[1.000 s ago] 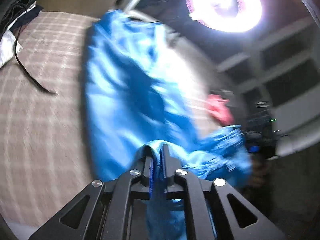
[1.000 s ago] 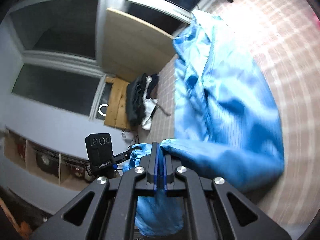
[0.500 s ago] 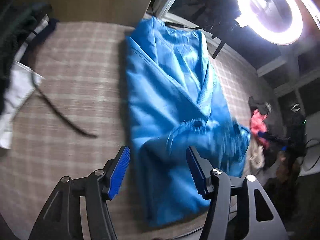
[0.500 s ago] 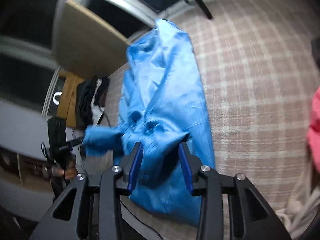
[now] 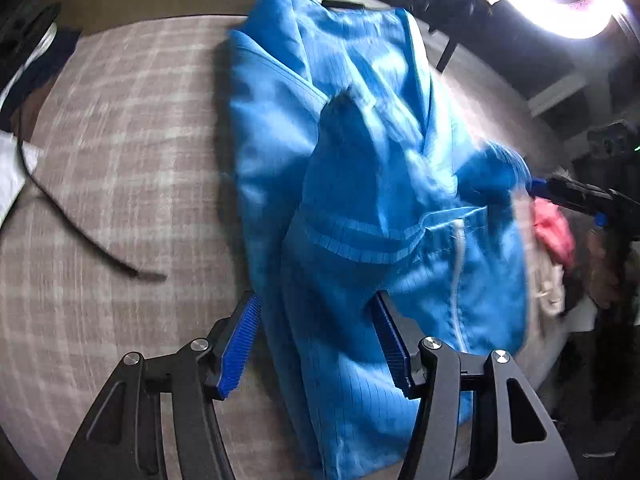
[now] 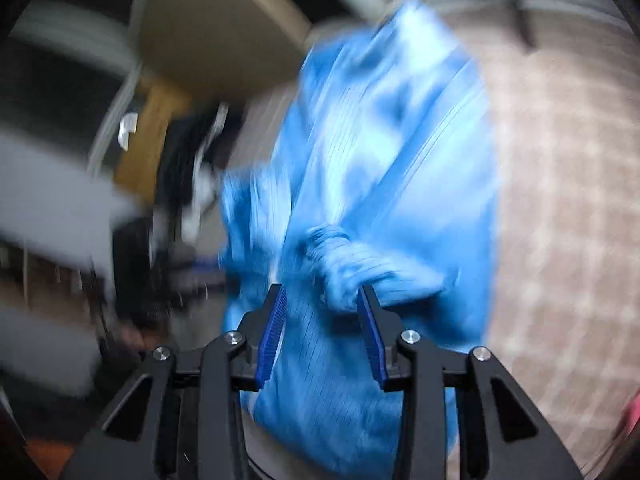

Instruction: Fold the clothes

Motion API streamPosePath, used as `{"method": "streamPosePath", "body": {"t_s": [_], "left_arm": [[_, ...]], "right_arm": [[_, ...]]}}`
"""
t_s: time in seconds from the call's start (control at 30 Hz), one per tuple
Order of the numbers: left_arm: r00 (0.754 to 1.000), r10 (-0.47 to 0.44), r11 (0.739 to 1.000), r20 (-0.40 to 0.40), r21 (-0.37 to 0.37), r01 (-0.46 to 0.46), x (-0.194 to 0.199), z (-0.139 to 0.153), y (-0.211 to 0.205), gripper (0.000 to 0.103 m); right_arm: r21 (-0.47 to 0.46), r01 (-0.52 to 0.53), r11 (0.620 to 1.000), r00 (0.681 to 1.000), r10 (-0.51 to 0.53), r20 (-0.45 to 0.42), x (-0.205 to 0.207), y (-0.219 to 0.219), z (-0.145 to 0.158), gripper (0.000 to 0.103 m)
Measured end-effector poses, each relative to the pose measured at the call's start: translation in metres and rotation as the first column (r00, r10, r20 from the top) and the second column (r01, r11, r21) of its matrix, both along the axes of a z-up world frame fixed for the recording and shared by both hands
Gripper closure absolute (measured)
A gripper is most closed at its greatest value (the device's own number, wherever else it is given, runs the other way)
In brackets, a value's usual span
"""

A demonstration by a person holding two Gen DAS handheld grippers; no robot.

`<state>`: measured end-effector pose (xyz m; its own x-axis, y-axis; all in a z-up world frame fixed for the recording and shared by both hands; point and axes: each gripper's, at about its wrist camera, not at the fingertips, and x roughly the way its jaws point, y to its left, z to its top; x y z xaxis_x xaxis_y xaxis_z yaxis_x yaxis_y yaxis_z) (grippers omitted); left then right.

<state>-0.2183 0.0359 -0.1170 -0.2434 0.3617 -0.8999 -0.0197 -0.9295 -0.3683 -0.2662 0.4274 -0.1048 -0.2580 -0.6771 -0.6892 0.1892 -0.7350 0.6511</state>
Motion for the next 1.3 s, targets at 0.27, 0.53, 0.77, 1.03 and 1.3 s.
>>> {"method": "streamPosePath", "body": {"t_s": [0.27,0.53,0.77,1.03,1.3], "left_arm": [[0.997,0.052,0.998,0.052,0.015,-0.053,0.068,-0.018,-0.010,0.044],[1.000,0.012,1.000,-0.006,0.029,-0.012,0.080,-0.021,0.022,0.078],[0.999,0.017,1.000,-0.046,0.019,-0.016,0.099,-0.005,0.023,0.099],[0.999,0.035,0.999,-0.038,0.019,-0.034,0.111,-0.014,0.025,0.096],[0.999,0.027,1.000,-0.032,-0.009,-0.028,0.106,-0.022,0.036,0.096]], "right_arm": [[0.232,-0.016,0.973,1.000,0.016,0.001,0.082,0.018,-0.020,0.045],[0.271,-0.070,0.960,0.997,0.064,0.032,0.098,-0.005,-0.055,0.045],[0.303,-0.115,0.946,0.993,0.108,0.039,0.093,-0.019,-0.064,0.058],[0.504,-0.165,0.848,0.950,0.274,-0.151,0.081,-0.056,0.004,0.056],[0.404,-0.544,0.735,0.730,0.652,-0.203,0.045,-0.212,-0.004,0.063]]}}
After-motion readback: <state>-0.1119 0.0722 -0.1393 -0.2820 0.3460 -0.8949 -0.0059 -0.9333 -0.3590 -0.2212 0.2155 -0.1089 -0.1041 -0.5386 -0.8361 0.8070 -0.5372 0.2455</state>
